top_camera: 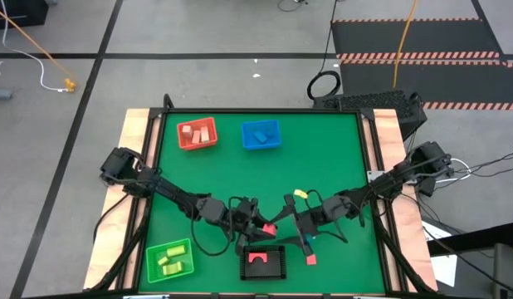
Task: Sort & place blocks by color
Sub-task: Put the top red block into the black bin
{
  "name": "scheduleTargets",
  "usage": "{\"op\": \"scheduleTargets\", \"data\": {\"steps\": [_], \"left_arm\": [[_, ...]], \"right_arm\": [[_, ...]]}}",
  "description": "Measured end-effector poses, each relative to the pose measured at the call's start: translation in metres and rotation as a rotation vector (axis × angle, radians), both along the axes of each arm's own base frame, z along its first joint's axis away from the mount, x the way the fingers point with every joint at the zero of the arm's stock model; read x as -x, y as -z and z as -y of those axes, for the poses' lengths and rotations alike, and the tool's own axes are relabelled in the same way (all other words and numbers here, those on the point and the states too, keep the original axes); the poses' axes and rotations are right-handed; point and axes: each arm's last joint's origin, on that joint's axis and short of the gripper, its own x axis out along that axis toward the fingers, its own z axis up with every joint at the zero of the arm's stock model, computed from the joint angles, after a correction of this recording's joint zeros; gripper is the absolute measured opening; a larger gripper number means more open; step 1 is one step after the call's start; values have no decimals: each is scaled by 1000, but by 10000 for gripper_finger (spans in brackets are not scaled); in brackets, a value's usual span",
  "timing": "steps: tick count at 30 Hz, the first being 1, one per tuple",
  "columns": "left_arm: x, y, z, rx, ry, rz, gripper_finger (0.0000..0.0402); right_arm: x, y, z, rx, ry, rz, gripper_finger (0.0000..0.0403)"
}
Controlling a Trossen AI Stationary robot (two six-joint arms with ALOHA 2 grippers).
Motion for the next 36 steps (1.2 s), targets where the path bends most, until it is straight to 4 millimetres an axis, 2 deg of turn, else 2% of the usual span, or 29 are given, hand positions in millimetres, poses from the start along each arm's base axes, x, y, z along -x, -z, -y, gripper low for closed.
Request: {"op": "scheduleTargets", "data": {"steps": [3,7,12,17,22,28,32,36], "left_arm": [[1,4,4,6,12,-39,139],[4,10,9,37,29,-120,139],[13,19,27,88,76,-243,139],[27,31,47,76,109,-376,139],[36,36,60,-24,98,-389,139],[47,37,75,-265,112,-311,147],[51,37,79,-331,101,-291,156],[51,39,78,-349,75,-306,142]], "right_arm": [[3,2,-3,-205,-11,-135,301],[13,6,-8,-340,-6,-313,335],[28,4,-14,-455,-4,-466,339],[39,20,-22,-516,46,-676,339],[51,34,-26,-456,103,-831,339],[67,47,-28,-379,239,-942,339],[72,50,-30,-356,309,-931,339],[76,51,-31,-304,370,-892,339]]}}
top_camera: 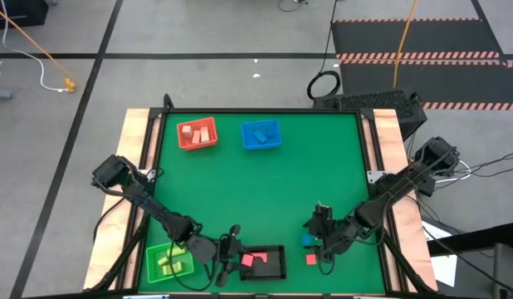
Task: Sort & place blocks by color
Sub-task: Put the top red block into the black bin, then put the blue block into the blue bin
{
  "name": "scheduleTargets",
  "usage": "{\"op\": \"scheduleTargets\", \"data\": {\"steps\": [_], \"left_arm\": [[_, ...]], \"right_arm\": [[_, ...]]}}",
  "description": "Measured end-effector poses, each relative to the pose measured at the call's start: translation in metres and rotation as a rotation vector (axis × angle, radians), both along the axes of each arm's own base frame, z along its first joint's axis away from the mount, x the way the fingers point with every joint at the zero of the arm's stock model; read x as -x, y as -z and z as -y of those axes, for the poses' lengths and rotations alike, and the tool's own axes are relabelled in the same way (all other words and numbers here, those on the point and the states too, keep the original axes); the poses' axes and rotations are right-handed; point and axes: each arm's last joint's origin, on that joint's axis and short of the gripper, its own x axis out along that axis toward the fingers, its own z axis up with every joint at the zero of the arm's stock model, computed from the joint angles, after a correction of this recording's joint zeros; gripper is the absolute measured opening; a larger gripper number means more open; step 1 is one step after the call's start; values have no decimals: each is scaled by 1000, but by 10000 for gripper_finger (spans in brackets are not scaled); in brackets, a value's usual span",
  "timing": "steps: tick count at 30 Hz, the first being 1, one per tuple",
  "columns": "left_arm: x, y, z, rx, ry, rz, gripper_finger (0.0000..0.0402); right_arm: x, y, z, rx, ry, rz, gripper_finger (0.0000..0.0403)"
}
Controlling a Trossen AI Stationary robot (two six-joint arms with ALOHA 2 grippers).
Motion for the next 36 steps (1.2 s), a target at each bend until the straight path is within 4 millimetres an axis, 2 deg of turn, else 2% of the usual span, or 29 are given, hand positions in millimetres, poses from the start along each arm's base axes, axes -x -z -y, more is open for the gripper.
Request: {"op": "scheduleTargets", "data": {"steps": [3,9,12,14,23,25,31,36], "left_arm": [[0,1,-1,-10,-24,-4,140],[-1,1,-4,-53,-114,14,163],[-1,1,-4,-72,-121,20,148],[-1,1,-4,-76,-119,24,137],[2,2,0,-73,-95,22,137],[1,5,2,-45,-95,13,149],[-1,22,5,-21,-110,-30,219],[-1,18,5,-9,-106,-1,208]], "right_arm": [[5,5,0,-1,19,3,339],[16,21,4,-48,96,-49,339],[20,26,5,-62,117,-64,339],[22,27,4,-56,125,-49,339],[23,30,2,-113,102,97,339],[24,32,3,-99,96,108,339],[25,33,4,-88,95,134,339],[25,33,4,-88,95,134,339]]}}
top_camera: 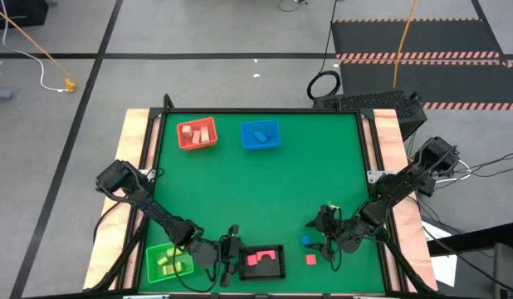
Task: Sort & place blocks by color
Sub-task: Put the blue block into the blue bin
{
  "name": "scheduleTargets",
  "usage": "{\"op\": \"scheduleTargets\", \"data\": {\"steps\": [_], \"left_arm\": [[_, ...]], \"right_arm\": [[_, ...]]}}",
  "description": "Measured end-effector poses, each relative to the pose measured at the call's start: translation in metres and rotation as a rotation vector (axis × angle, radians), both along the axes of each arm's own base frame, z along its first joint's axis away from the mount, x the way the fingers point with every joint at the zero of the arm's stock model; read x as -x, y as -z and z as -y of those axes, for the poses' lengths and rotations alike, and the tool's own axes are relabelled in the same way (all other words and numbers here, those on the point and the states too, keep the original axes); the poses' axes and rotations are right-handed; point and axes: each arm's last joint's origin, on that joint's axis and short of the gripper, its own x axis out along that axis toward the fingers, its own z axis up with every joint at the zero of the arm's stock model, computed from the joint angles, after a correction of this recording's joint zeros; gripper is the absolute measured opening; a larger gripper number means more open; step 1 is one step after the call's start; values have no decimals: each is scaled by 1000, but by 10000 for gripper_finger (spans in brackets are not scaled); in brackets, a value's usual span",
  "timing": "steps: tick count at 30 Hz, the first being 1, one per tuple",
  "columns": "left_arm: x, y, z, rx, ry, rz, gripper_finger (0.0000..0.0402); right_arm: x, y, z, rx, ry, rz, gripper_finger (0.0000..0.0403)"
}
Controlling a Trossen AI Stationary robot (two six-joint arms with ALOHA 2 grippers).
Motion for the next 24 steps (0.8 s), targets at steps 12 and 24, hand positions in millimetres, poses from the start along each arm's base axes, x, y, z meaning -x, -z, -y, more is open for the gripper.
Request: {"op": "scheduleTargets", "data": {"steps": [12,24], "left_arm": [[-4,-18,3,-10,36,186,142],[-4,-19,3,-79,56,216,145]], "right_arm": [[-1,20,-8,-13,18,-45,339],[1,41,-11,338,-72,-14,338]]}}
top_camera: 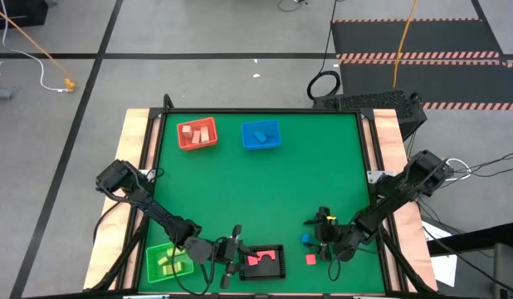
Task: Sort & place blocks by color
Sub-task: Put the blue block into the blue bin
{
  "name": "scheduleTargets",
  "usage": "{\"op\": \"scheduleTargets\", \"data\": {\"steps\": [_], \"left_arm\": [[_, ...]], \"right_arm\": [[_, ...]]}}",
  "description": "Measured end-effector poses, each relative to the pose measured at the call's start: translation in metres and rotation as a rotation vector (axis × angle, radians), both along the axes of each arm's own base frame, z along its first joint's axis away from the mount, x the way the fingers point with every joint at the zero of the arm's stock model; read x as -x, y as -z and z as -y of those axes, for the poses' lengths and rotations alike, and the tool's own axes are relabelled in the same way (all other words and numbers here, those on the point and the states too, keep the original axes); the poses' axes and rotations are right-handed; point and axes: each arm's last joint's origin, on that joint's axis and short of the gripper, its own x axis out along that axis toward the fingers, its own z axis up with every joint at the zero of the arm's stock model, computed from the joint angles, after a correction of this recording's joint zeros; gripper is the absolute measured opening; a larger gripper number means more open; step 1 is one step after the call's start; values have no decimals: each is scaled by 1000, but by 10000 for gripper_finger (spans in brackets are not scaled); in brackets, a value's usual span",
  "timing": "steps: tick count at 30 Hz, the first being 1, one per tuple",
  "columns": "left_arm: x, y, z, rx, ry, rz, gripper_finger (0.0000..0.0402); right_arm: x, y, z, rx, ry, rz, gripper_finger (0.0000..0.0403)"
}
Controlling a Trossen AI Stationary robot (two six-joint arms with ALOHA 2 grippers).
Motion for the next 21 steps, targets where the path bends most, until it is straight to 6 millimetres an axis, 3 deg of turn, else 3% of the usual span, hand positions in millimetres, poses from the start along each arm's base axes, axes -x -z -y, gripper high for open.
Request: {"op": "scheduleTargets", "data": {"steps": [4,7,10,16,21], "left_arm": [[-1,0,-1,-2,-3,1,145],[-3,0,-4,1,-13,5,145],[-6,-4,-9,18,-48,32,145],[-17,-6,-24,25,-103,44,145],[-28,-6,-43,37,-161,46,145]], "right_arm": [[-1,2,1,-8,16,-3,333],[-1,2,1,-23,27,-4,306],[-1,2,1,-46,41,-4,254],[-2,2,1,-99,67,-9,112],[-7,0,2,-147,88,18,112]]}}
